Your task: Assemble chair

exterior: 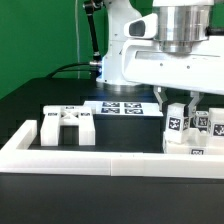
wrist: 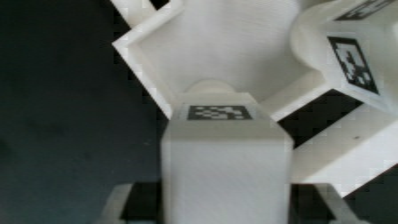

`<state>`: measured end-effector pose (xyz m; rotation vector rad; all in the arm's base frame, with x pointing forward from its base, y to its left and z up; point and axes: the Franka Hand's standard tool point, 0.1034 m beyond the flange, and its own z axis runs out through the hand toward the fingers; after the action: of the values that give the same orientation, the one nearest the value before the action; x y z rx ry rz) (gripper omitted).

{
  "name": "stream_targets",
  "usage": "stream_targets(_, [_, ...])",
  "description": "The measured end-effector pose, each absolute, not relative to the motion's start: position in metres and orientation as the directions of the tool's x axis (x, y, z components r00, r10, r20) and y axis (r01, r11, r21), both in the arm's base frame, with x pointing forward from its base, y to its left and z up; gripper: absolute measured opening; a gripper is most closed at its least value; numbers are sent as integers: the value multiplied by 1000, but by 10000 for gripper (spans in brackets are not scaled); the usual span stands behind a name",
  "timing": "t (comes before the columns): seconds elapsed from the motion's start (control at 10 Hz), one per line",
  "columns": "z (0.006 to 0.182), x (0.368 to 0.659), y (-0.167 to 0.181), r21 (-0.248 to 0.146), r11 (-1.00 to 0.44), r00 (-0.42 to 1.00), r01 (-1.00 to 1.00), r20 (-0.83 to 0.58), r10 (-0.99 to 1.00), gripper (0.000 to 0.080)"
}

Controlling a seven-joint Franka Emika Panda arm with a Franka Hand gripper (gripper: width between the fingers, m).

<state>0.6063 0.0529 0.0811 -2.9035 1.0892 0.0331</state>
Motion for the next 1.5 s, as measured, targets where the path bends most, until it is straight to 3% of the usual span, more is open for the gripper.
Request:
stream_targets(0.4, [81,606,53,-21,-558,558,-830,-42,-829,290])
stream_targets(0.6, [81,606,54,-18,-345,345,-939,-41,-938,291])
stream_targets(0.8, [80,608,56,-43,-149,151,-988,-27,-988,291])
stream_targets(1.2, [79,611,55,-76,208,-203,-975,-61,-977,291])
stream_targets(1.3, [79,612,54,-83,354,-347,-932,-84,-934,291])
stream_targets(1.4, [78,611,54,-72,480,-472,-874,-107,-875,291])
stream_targets(1.5, [78,611,54,-67,518,-509,-853,-114,-853,291])
